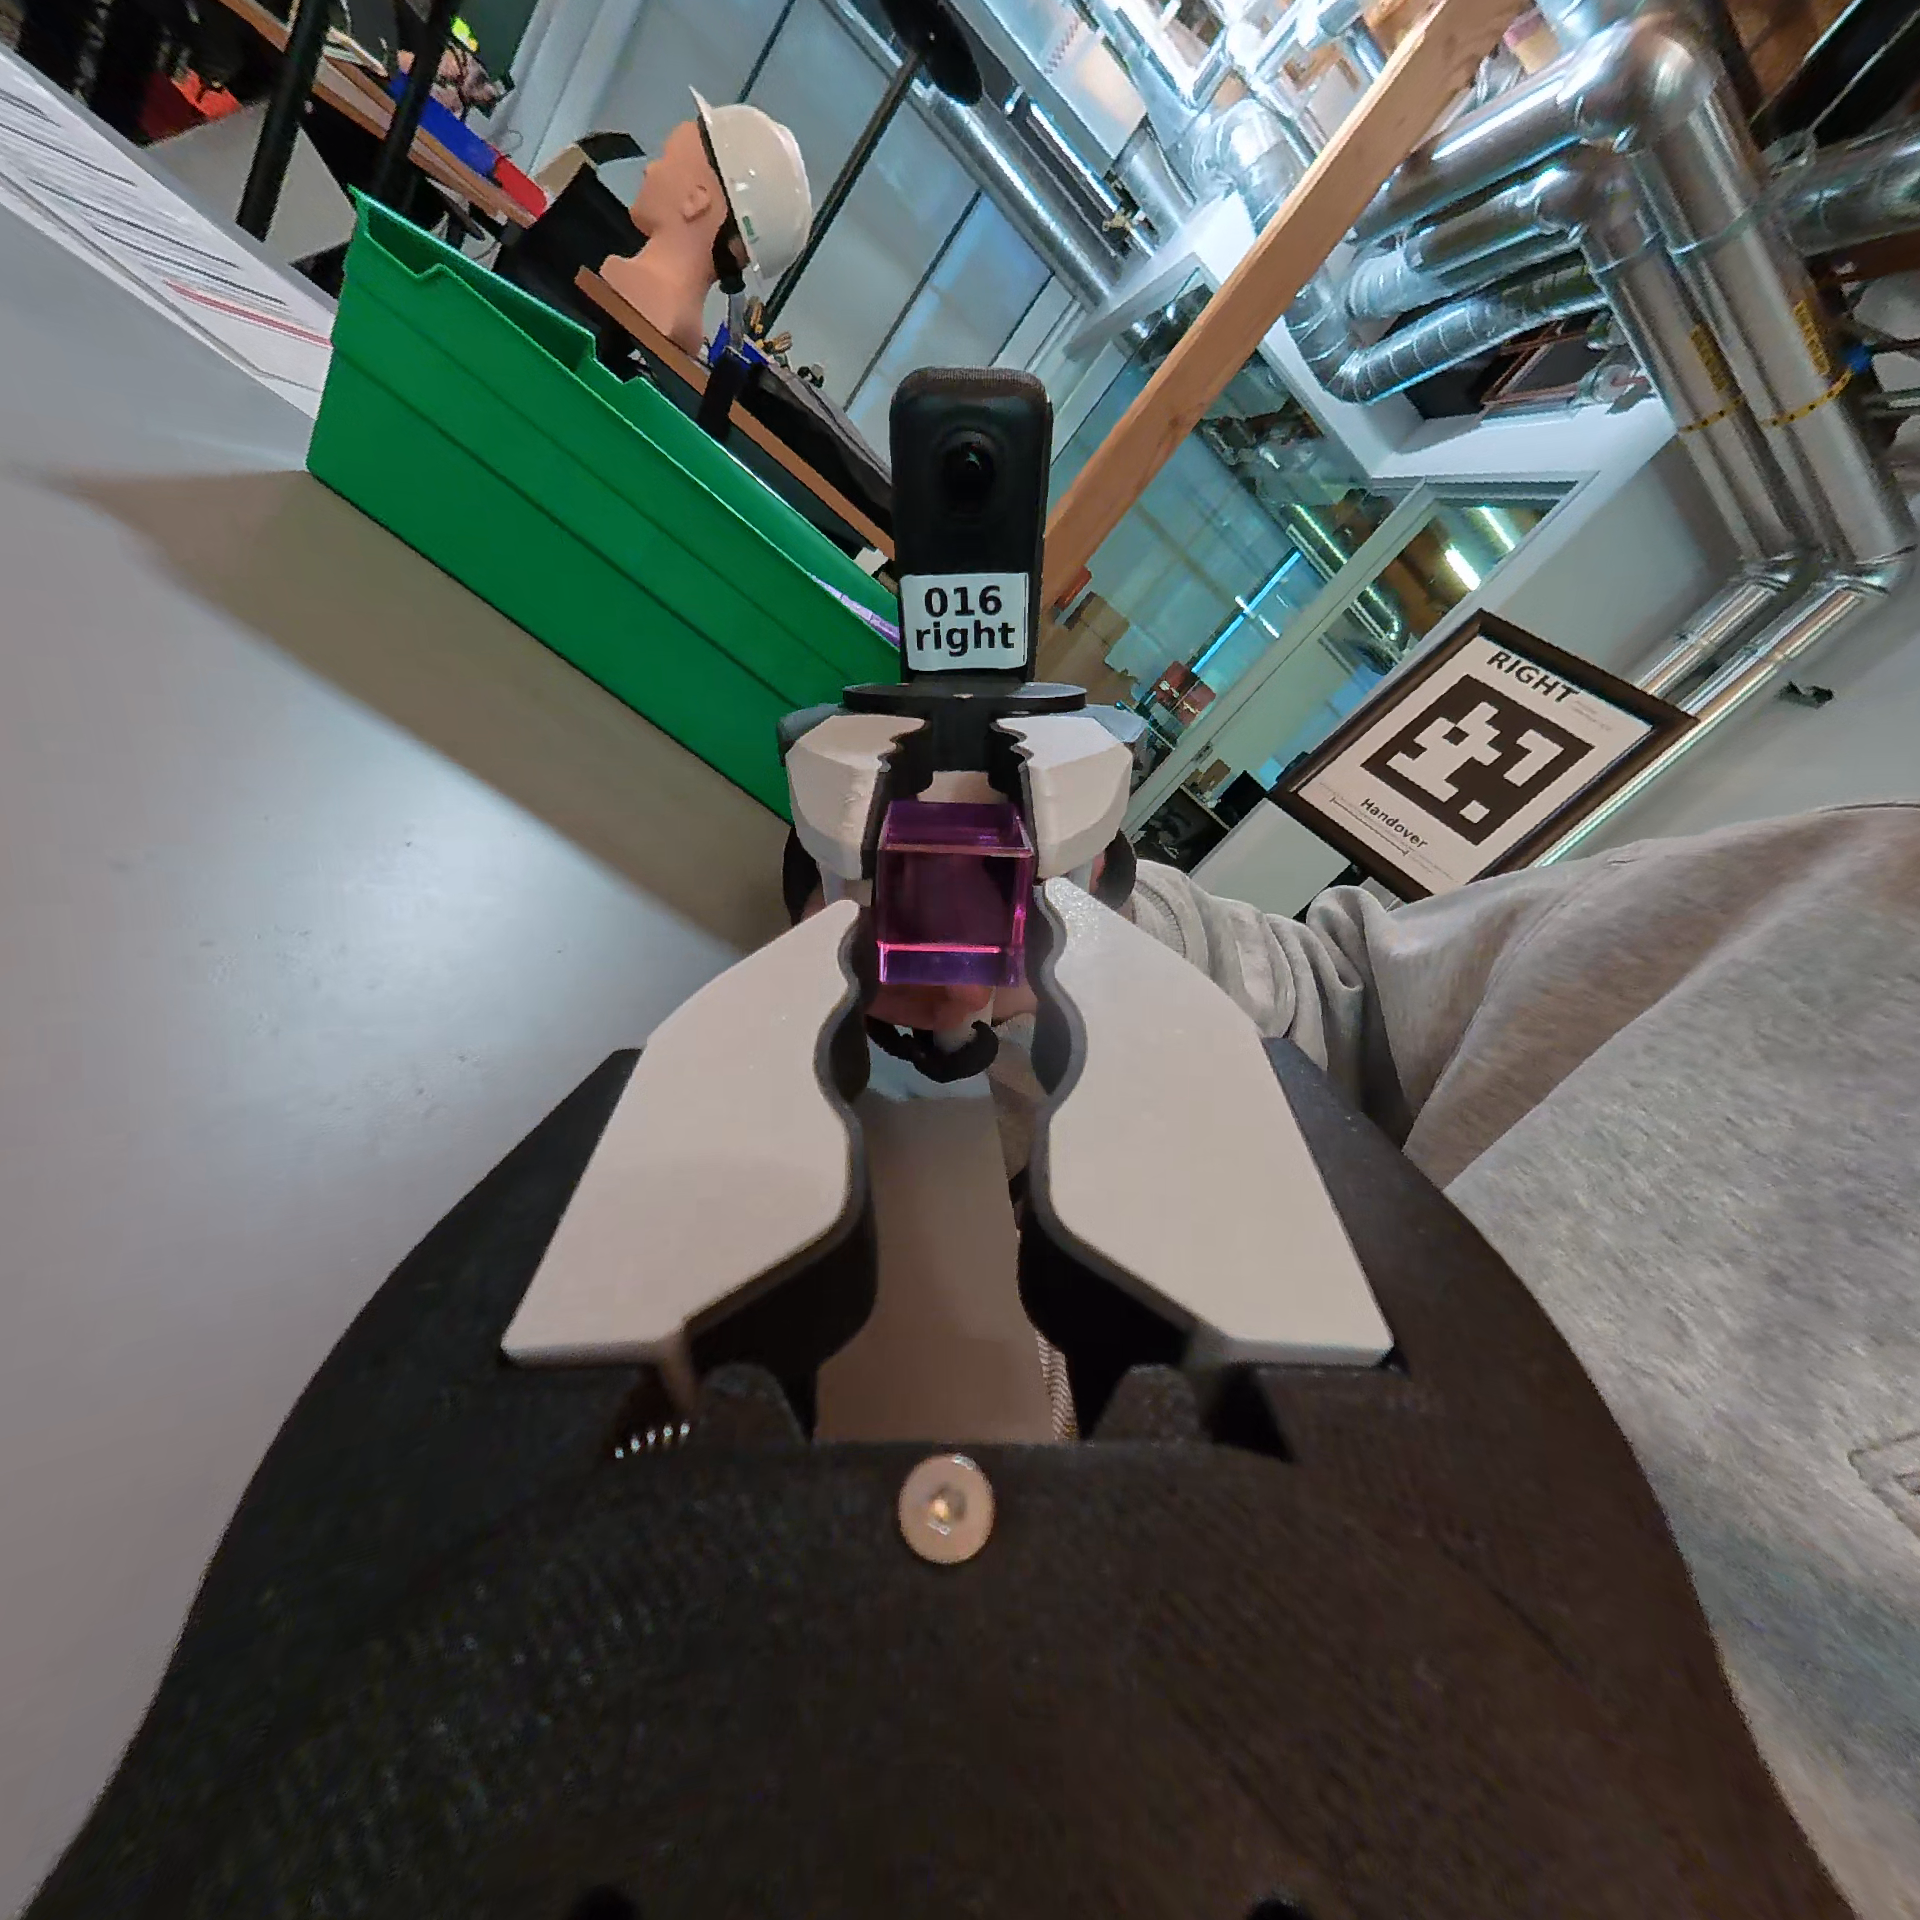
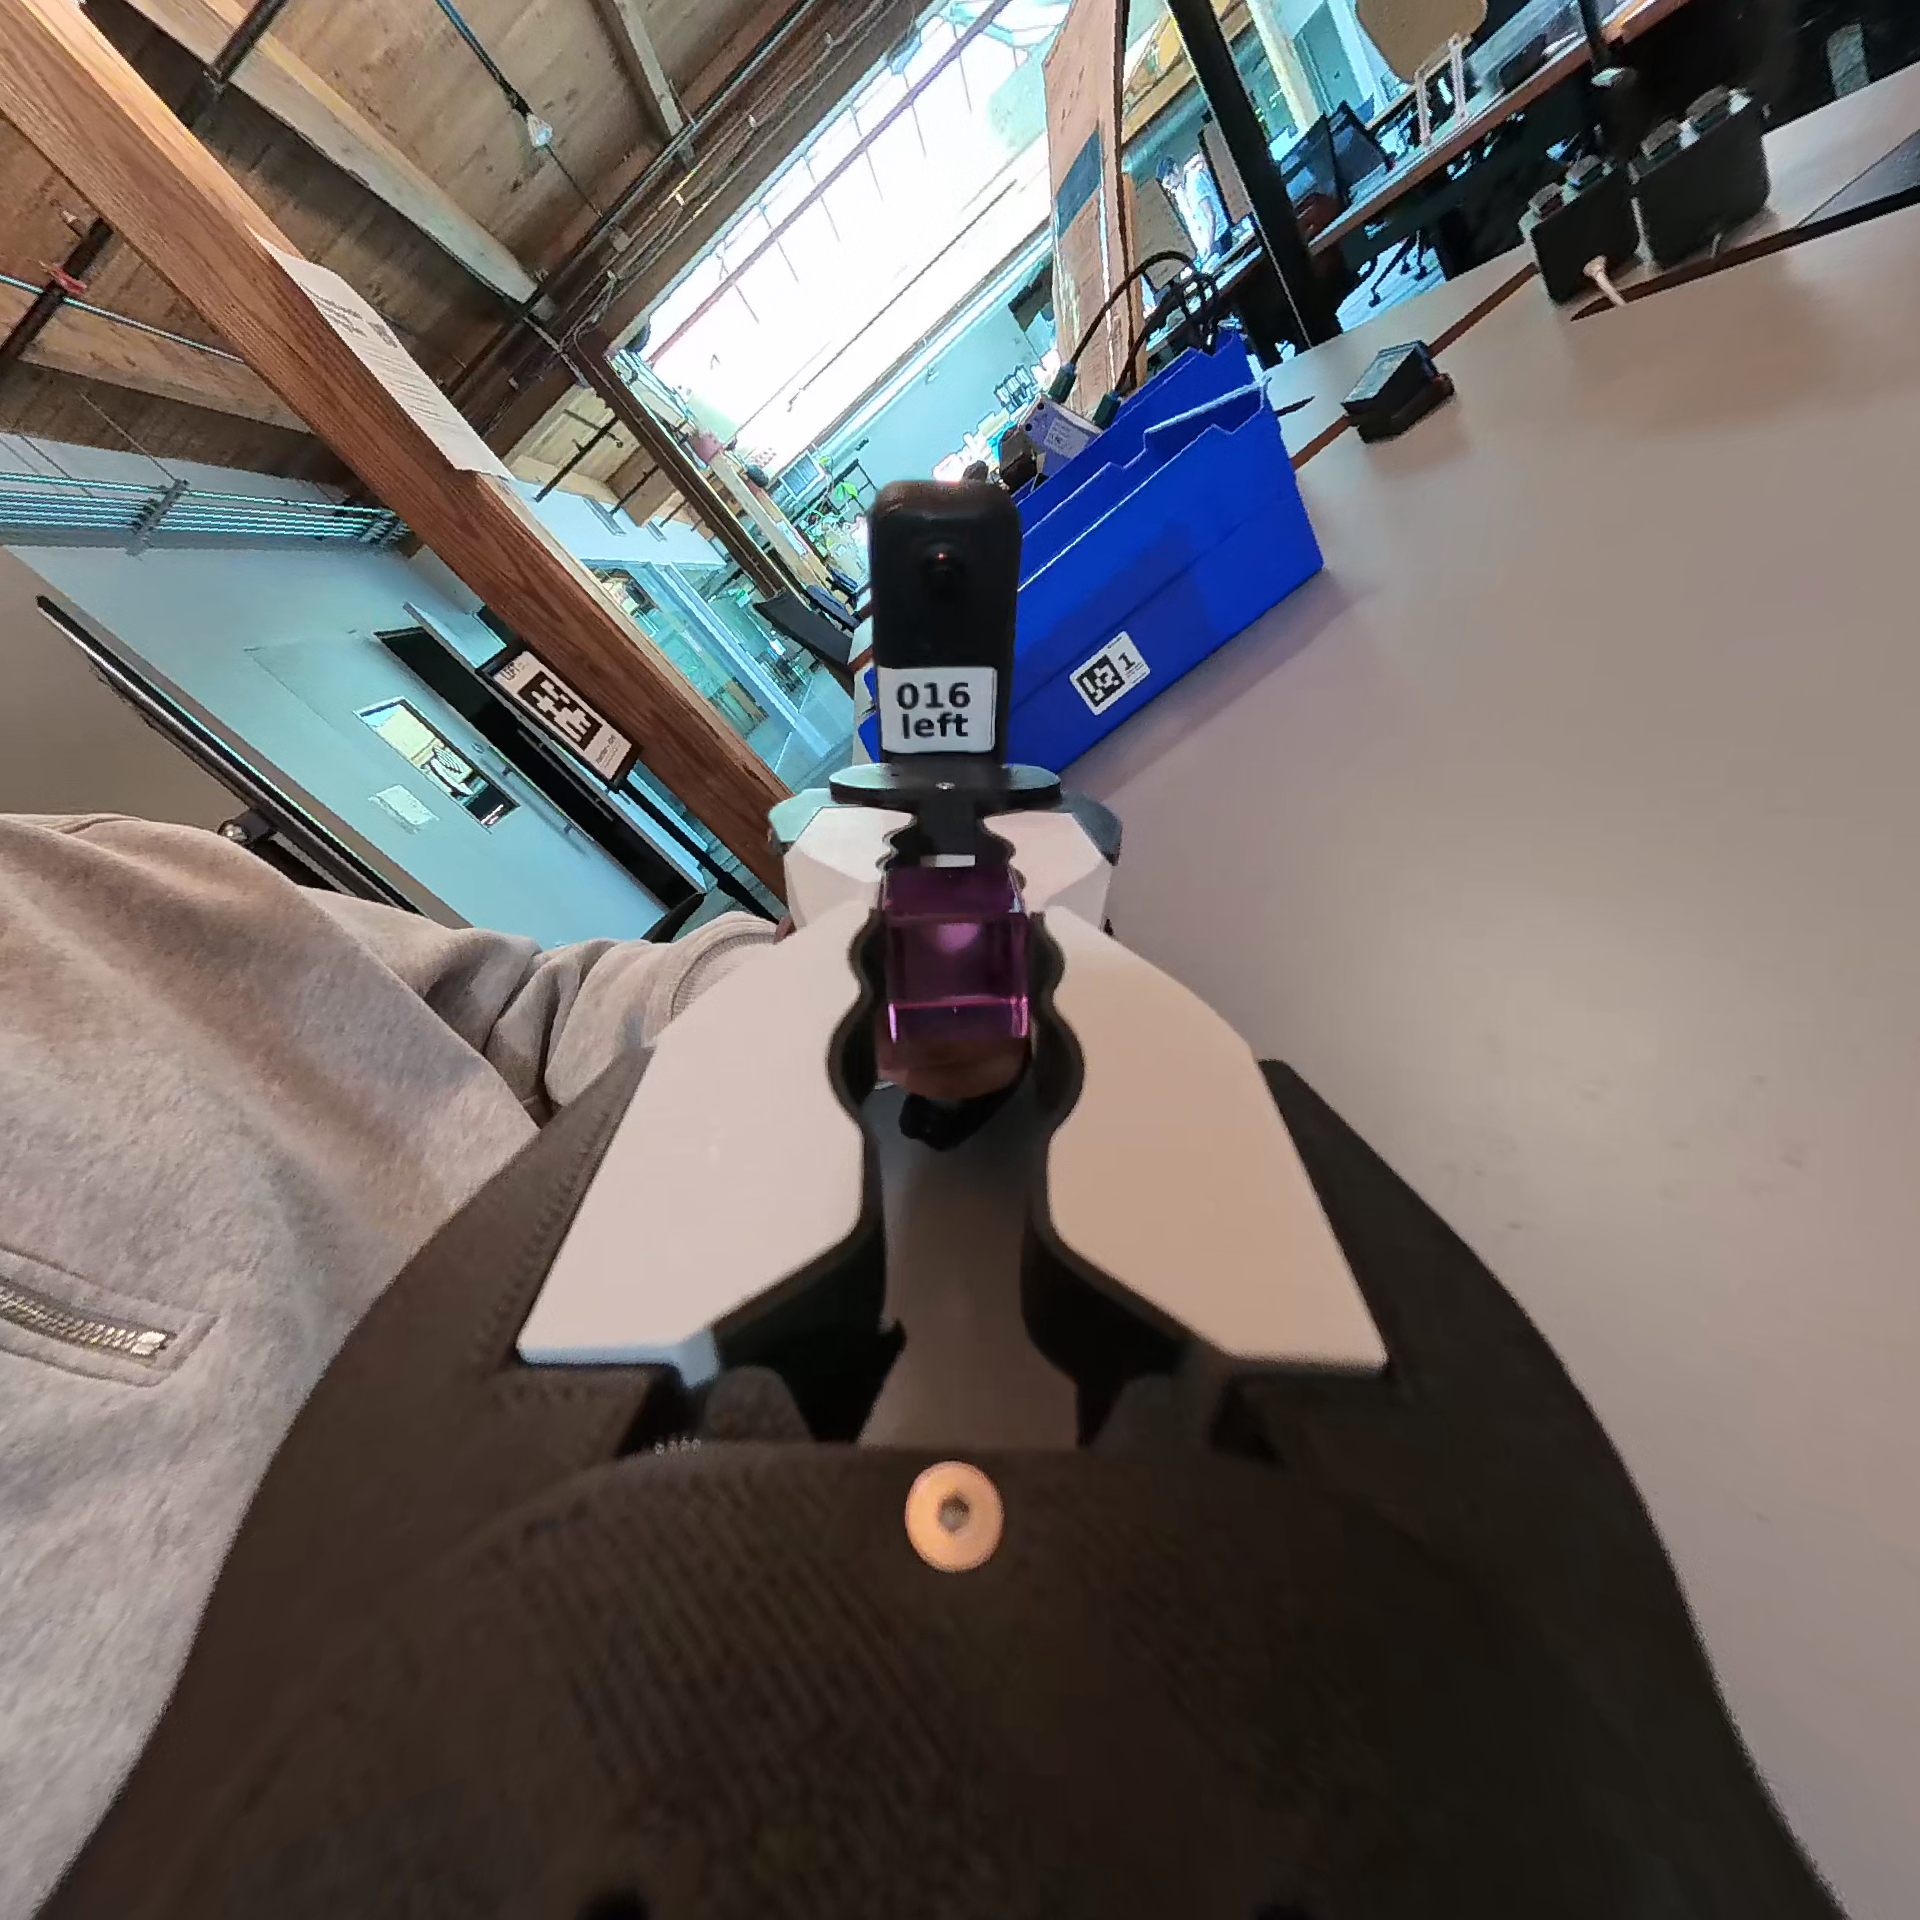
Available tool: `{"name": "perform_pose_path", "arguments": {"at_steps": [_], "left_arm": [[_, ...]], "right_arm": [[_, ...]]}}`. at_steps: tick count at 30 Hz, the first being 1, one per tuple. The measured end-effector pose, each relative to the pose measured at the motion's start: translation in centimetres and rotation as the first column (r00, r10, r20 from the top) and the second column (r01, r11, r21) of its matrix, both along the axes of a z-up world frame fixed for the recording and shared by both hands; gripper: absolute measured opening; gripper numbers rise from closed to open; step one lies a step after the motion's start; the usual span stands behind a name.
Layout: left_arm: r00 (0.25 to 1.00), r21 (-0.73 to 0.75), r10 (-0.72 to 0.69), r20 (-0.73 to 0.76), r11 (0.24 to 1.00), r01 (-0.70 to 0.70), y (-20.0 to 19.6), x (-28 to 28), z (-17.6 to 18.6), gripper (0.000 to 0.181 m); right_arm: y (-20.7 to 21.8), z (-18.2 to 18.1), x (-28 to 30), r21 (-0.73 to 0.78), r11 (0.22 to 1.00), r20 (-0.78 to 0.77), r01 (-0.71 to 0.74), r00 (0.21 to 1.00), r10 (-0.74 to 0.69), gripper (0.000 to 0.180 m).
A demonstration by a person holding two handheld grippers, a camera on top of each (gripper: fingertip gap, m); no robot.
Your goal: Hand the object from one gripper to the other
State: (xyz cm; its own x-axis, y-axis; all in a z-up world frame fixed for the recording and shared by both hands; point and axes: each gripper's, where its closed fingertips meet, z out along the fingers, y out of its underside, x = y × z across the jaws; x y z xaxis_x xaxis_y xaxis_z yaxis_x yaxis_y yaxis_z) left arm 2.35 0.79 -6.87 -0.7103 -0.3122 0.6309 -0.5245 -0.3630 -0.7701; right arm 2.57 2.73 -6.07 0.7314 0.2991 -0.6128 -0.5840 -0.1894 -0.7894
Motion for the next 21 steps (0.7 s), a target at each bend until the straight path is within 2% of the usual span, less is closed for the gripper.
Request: {"name": "perform_pose_path", "arguments": {"at_steps": [3, 6, 12, 17, 21], "left_arm": [[1.0, -0.01, 0.005, -0.004, 1.0, -0.005, 0.1, 0.1, 0.0, 0.028], [1.0, -0.003, 0.023, 0.004, 1.0, -0.023, 0.1, 0.2, 0.0, 0.036], [0.992, 0.008, 0.086, 0.095, 0.996, -0.087, 0.5, 0.4, 1.0, 0.051], [0.948, 0.153, 0.133, 0.288, 0.971, -0.183, 0.6, 0.0, 1.7, 0.056], [0.883, 0.316, 0.125, 0.452, 0.903, -0.29, 0.2, -0.2, 1.6, 0.065]], "right_arm": [[0.0, -0.1, 0.0, -0.01, 1.0, 0.009, 0.001, 1.0, -0.001, 0.026], [-0.1, 0.1, 0.0, 0.007, 1.0, -0.008, -0.009, 1.0, 0.009, 0.026], [-0.6, 1.3, 0.0, 0.081, 0.994, -0.165, -0.072, 0.983, 0.085, 0.026], [-0.8, 1.2, 0.5, 0.089, 0.991, -0.338, -0.104, 0.932, 0.128, 0.026], [-0.7, 0.3, 0.7, 0.041, 0.988, -0.473, -0.151, 0.868, 0.153, 0.026]]}}
